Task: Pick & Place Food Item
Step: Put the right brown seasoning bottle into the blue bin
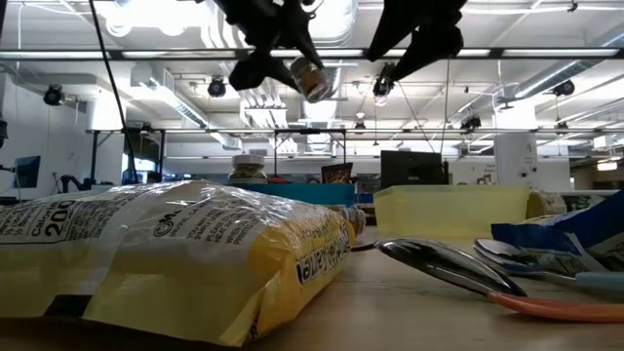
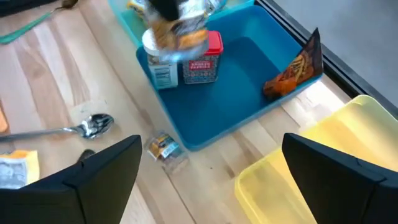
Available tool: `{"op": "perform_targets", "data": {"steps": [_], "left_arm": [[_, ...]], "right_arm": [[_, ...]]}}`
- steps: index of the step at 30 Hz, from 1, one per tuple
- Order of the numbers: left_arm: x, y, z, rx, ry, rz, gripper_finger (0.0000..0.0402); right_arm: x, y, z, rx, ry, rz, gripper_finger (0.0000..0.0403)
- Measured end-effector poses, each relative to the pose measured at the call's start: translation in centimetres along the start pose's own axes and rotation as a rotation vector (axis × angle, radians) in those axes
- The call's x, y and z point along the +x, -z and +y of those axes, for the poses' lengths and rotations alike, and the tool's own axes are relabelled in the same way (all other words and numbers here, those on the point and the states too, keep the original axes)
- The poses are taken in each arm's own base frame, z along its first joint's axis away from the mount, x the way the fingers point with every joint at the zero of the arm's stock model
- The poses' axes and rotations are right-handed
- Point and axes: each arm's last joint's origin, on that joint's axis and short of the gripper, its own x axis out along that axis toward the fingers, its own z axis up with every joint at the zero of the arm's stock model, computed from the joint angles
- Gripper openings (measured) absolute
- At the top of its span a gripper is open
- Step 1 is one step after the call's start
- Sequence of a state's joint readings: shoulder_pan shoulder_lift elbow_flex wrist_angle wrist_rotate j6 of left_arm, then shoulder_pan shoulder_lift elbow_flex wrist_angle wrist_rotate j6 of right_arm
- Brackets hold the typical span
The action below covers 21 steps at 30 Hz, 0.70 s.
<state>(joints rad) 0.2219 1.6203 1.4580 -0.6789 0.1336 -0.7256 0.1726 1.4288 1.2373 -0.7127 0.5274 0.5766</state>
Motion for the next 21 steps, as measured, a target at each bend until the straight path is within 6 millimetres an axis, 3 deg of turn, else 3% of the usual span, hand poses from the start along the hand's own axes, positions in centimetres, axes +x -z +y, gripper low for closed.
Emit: {"op": "perform_targets", "data": {"steps": [6,12,21], "left_arm": [[-0.4,-1.9,2.5,-0.052,-0.091,-0.054,0.0186],[-0.7,-3.8,6.3,-0.132,-0.177,-0.083,0.0186],[2.5,-4.8,10.6,-0.136,-0.315,0.025,0.0186]], "right_arm": [[-0.8,-0.2,-0.5,0.006,-0.005,-0.008,0.0382],[-1.2,-0.3,-0.7,0.037,-0.013,-0.018,0.0383],[-1.4,-0.3,-0.7,0.041,-0.015,-0.02,0.0383]]}}
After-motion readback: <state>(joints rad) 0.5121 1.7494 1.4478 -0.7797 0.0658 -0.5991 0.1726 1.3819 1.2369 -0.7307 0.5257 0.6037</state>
